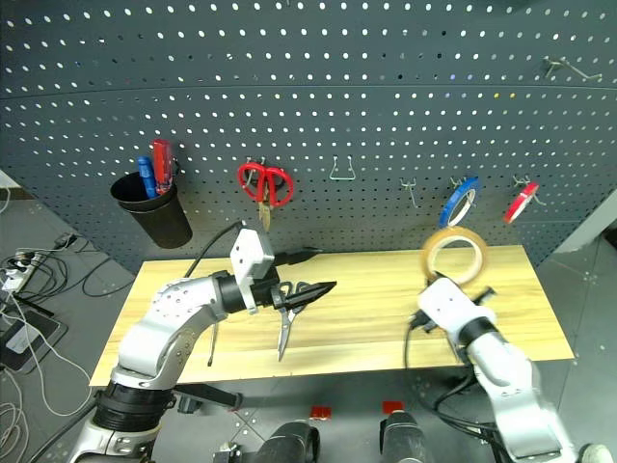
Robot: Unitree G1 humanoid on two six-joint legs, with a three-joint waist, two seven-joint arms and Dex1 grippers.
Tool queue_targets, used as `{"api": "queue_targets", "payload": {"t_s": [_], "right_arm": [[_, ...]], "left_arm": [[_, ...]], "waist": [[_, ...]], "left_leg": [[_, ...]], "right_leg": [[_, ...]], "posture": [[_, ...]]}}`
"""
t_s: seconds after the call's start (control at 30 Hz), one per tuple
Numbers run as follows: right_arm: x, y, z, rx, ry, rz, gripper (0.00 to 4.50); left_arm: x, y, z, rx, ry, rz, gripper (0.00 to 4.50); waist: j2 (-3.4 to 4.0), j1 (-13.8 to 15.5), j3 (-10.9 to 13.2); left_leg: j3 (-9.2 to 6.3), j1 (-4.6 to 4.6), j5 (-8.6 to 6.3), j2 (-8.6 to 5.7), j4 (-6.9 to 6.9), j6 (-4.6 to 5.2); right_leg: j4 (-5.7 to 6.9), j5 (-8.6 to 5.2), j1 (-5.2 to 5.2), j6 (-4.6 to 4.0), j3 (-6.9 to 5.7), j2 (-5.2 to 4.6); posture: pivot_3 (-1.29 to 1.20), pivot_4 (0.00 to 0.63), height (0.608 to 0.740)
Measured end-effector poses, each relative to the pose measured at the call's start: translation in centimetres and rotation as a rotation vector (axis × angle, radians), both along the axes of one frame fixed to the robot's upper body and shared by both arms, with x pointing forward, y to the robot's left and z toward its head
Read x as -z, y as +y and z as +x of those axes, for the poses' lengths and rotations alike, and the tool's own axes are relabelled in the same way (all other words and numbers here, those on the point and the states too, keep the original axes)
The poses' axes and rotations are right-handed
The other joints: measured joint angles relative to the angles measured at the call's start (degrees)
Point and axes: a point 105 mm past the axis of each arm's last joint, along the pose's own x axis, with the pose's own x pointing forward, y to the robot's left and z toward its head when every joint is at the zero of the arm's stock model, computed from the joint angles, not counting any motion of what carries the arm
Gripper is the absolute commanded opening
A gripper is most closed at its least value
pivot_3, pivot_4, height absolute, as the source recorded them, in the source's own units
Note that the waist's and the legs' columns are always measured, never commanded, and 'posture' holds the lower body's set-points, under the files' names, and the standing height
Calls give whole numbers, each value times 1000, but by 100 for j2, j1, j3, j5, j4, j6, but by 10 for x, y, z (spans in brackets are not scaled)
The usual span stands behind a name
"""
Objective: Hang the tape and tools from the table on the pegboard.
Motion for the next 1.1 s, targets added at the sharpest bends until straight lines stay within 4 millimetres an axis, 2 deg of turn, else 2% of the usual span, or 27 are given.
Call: {"api": "queue_targets", "payload": {"t_s": [0.1, 0.2, 0.37, 0.53, 0.73, 0.9, 0.97, 1.1], "right_arm": [[-20, 23, 4, -72, -102, 15, 416], [-23, 26, 21, -80, -110, 15, 416], [-7, 21, 56, -47, -34, 34, 416], [-7, 2, 93, 20, -13, 25, 416], [-5, -3, 105, 27, -1, 28, 416], [-2, 3, 102, 12, 21, 91, 1982], [3, -1, 96, 31, 41, 109, 2612], [33, -14, 74, 139, 188, 199, 3926]], "left_arm": [[-5, 8, 2, -21, -8, -13, 3764], [-12, 17, 6, -49, -16, -21, 3764], [-13, 20, 7, -59, -18, -15, 3764], [-13, 21, 7, -59, -21, -5, 3764], [-13, 22, 8, -66, -24, 8, 3764], [-10, 24, 9, -71, -15, 12, 3764], [-8, 26, 9, -75, -9, 22, 3764], [8, 41, 9, -77, -5, 143, 3764]], "waist": [[-12, 0, 9], [-21, 25, 14], [-19, 46, 20], [-17, 46, 23], [-16, 46, 22], [-15, 47, 23], [-15, 50, 23], [-13, 53, 24]], "left_leg": [[-5, 0, 8, 0, -1, -15], [-6, -2, 10, -1, -2, -18], [-3, -6, 10, -4, -5, -18], [-3, -8, 11, -8, -7, -18], [-1, -27, 11, -5, -6, -18], [-3, -37, 11, -3, -2, -18], [-5, -38, 11, -3, -3, -18], [-7, -40, 11, -3, -4, -18]], "right_leg": [[1, 1, 0, -2, -3, 0], [-4, 0, -1, -4, -5, -1], [-5, -1, -6, -8, -3, -1], [0, -1, -12, -10, -3, 2], [-3, -2, -30, -11, -2, 2], [-2, -2, -38, -11, -4, 1], [-2, -2, -38, -11, -6, 1], [-4, -2, -39, -12, -5, 1]], "posture": [[-52, 198, 740], [-37, 194, 740], [-21, 192, 740], [-21, 192, 740], [-7, 192, 740], [-13, 190, 740], [-13, 190, 740], [-28, 192, 740]]}}
